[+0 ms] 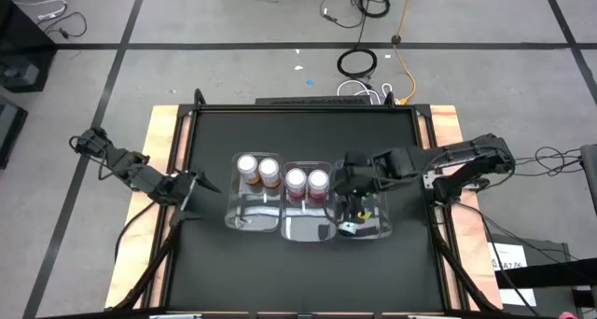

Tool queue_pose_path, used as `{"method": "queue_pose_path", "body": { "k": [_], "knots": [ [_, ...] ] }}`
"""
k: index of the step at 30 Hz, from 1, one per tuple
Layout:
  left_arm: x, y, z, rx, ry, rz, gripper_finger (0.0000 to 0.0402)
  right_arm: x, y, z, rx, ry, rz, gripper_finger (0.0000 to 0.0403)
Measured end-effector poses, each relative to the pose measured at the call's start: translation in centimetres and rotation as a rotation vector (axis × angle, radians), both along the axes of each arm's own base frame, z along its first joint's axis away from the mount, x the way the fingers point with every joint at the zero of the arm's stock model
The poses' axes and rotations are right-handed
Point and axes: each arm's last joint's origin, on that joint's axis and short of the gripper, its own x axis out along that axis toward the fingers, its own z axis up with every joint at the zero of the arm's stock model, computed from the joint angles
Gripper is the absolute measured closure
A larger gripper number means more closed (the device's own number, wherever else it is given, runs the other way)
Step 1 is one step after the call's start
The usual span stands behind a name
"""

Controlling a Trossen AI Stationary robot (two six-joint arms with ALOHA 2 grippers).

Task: Sort soda cans
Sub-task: Adjust the blue soda can

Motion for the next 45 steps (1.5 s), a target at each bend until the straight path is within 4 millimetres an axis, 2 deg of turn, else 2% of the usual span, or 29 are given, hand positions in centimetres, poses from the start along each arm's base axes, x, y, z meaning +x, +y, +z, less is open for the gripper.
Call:
{"method": "queue_pose_path", "body": {
  "k": [5,10,13,17,19,22,25,30,35,38,41,45],
  "knots": [
    [-0.2,0.3,0.3,-0.009,-0.039,0.039,0.0013,-0.8,-1.5,-0.4,-0.015,0.126,0.04,0.0105],
    [0.0,0.3,0.8,0.008,-0.108,0.095,0.0013,-1.4,-1.7,-0.6,-0.042,0.192,0.077,0.0105],
    [0.6,0.0,0.9,0.024,-0.223,0.087,0.0013,-1.4,-1.6,-0.6,-0.053,0.199,0.101,0.0105],
    [1.5,-0.3,-1.1,0.031,-0.287,0.1,0.0013,-1.4,-1.7,-0.6,-0.064,0.2,0.126,0.0105],
    [1.9,-0.2,-2.5,0.036,-0.284,0.13,0.0013,-1.4,-1.7,-0.6,-0.067,0.201,0.133,0.0105],
    [2.3,0.4,-3.7,0.023,-0.324,0.198,0.0013,-1.4,-1.7,-0.6,-0.068,0.201,0.134,0.0105],
    [2.5,1.1,-4.2,0.031,-0.339,0.245,0.0013,-1.4,-1.7,-0.6,-0.064,0.2,0.125,0.0105],
    [2.3,1.9,-4.1,0.059,-0.372,0.207,0.0013,-1.4,-1.7,-0.7,-0.059,0.2,0.112,0.0105],
    [1.5,2.4,-4.1,0.065,-0.39,0.13,0.0013,-1.4,-1.6,-0.7,-0.048,0.198,0.088,0.0105],
    [0.8,2.8,-4.2,0.067,-0.412,0.14,0.0013,-1.4,-1.6,-0.7,-0.044,0.199,0.08,0.0105],
    [1.0,2.9,-5.1,0.077,-0.479,0.156,0.0013,-1.5,-1.7,-0.7,-0.048,0.216,0.084,0.0105],
    [1.8,2.9,-7.8,0.034,-0.444,0.156,0.0013,-1.9,-1.7,-0.8,-0.056,0.255,0.086,0.0105]
  ]
}}
